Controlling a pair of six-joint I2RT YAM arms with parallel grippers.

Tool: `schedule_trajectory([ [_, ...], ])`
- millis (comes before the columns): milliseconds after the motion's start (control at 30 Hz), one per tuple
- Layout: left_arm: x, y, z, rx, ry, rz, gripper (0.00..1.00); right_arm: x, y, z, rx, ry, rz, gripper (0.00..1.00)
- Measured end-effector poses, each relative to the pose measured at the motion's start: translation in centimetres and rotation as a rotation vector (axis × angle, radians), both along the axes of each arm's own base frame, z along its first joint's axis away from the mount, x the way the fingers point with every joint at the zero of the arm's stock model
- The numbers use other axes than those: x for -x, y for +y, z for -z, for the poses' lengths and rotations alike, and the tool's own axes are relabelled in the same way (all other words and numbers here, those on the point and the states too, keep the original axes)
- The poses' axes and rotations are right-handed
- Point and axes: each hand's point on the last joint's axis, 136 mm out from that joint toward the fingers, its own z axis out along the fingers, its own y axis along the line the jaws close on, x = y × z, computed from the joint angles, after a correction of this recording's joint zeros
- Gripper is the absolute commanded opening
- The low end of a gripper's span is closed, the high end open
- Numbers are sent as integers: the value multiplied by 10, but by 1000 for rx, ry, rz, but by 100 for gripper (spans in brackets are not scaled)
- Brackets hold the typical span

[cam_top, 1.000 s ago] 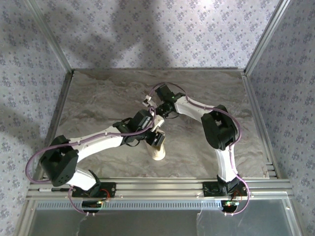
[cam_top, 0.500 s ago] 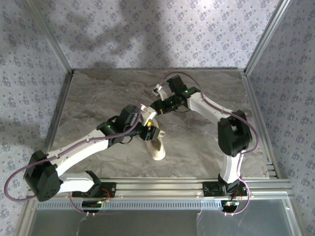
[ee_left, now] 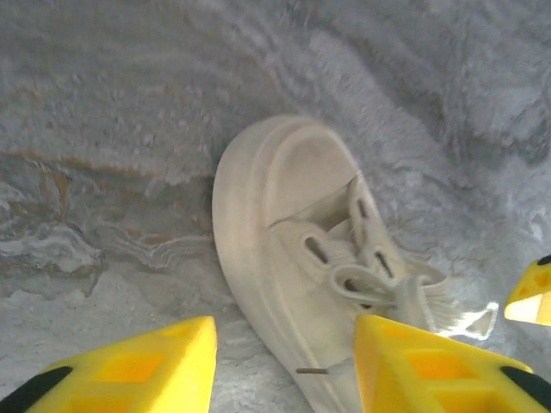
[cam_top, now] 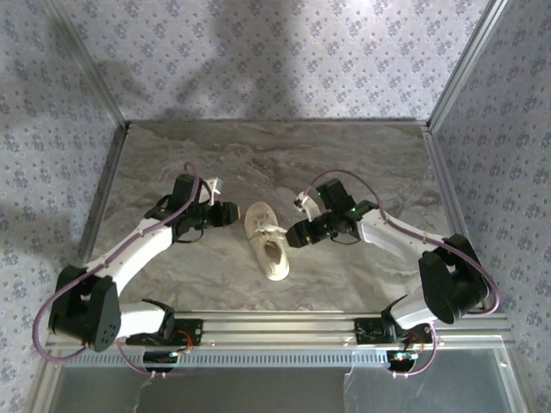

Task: Tie the shoes

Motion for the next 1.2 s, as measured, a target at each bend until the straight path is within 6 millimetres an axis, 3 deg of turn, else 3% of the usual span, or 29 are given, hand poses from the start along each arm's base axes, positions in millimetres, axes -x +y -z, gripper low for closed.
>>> schedule_trajectory([
  [233,7,-18,33,71,136,42,39,-3,6,5,25,-68,-23,57],
  [533,12,-39,47,115,192,95,39,-13,12,19,71,-83,-59,56],
  [933,9,-49,41,136,181,110,37,-15,21,19,86,-118,-110,48],
  [1200,7,-50,39,143,177,106,37,-12,23,21,121,-144,-141,47],
])
